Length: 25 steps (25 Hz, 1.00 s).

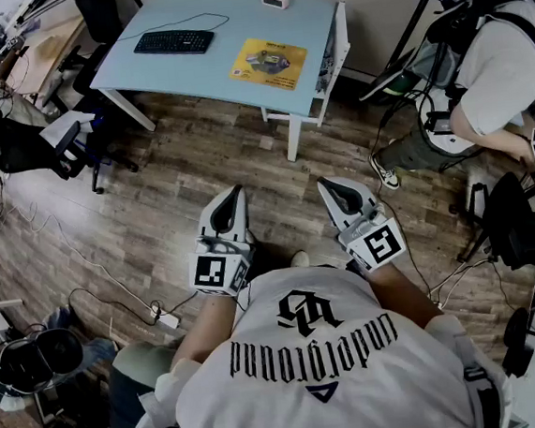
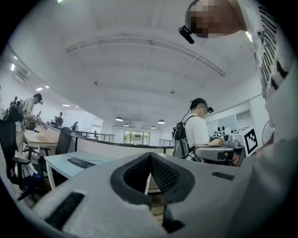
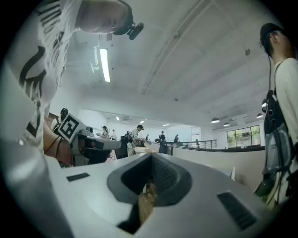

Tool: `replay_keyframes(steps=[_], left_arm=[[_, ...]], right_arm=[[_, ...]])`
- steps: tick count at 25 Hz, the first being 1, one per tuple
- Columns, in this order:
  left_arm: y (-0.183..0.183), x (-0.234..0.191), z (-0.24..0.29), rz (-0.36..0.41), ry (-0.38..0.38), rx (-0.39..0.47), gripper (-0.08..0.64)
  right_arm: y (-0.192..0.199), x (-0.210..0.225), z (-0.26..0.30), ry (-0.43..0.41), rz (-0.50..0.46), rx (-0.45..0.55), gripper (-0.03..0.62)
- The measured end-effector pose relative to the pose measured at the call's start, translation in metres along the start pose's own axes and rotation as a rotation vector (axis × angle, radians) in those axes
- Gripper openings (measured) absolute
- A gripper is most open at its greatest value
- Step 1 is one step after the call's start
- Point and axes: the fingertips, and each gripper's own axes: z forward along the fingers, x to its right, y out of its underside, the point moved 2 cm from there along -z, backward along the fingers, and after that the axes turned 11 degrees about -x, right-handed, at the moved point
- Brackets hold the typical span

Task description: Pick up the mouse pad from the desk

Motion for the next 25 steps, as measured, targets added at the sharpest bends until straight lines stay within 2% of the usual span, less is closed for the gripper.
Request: replay_keyframes(steps=[9,15,22,25], left_arm=[[-0.014,-0.009,0.000,-0.002,0.006,0.029,0.008],[-0.011,-0.017,0.002,-0.005,0.005,0.030,0.008],[-0.010,-0.031,0.008,-0.013,0.014,0.019,0.008],[-0.012,-0.039,0.012,-0.011,0.020,0.016,0.008]], right_arm=[[-0.004,0.002,0.011,0.000,-0.026,0.025,0.003],[-0.010,-0.006,0.016,-0.058,-0.026,0.053,0.005],[-0.014,-0.005,0.034,-0.038,-0.048,0.048,0.008],[-0.014,-0.004,0.042,-0.034,-0.029,0.034,0.047]])
